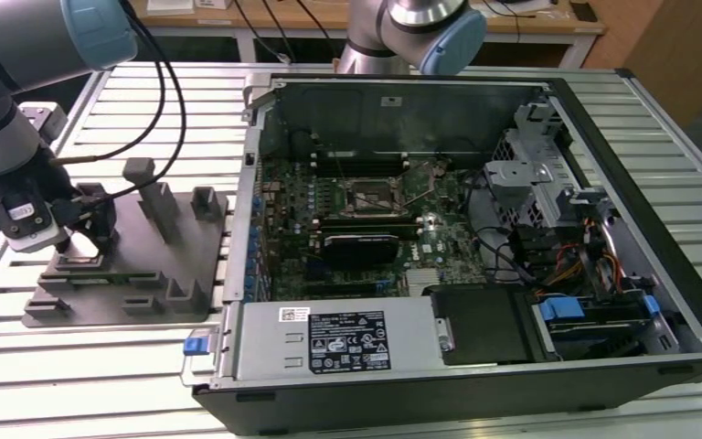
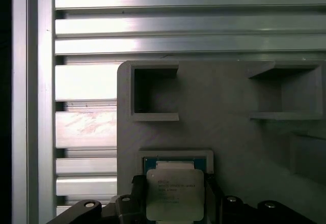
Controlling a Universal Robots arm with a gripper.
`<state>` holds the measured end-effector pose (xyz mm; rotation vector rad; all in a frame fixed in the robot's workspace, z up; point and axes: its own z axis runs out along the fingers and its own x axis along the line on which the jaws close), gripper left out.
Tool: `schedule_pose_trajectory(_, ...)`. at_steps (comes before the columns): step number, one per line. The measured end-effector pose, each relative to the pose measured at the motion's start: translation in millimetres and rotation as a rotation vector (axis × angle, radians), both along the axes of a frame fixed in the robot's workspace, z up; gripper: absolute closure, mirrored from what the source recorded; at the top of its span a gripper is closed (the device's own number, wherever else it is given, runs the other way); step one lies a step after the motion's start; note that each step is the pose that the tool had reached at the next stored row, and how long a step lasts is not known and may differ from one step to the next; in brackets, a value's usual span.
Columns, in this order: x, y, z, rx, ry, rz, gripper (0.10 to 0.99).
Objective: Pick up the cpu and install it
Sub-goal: 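Pick up the cpu and move it towards the insertion slot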
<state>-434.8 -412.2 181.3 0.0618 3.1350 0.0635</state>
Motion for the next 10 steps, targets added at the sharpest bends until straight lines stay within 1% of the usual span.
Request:
schedule_pose_trajectory(5,0.0,0.0,0.1,0.001,-0.0003,0.0,0.541)
schedule_pose_trajectory(10,0.0,0.0,5.9,0.001,-0.0001,0.0,0.541)
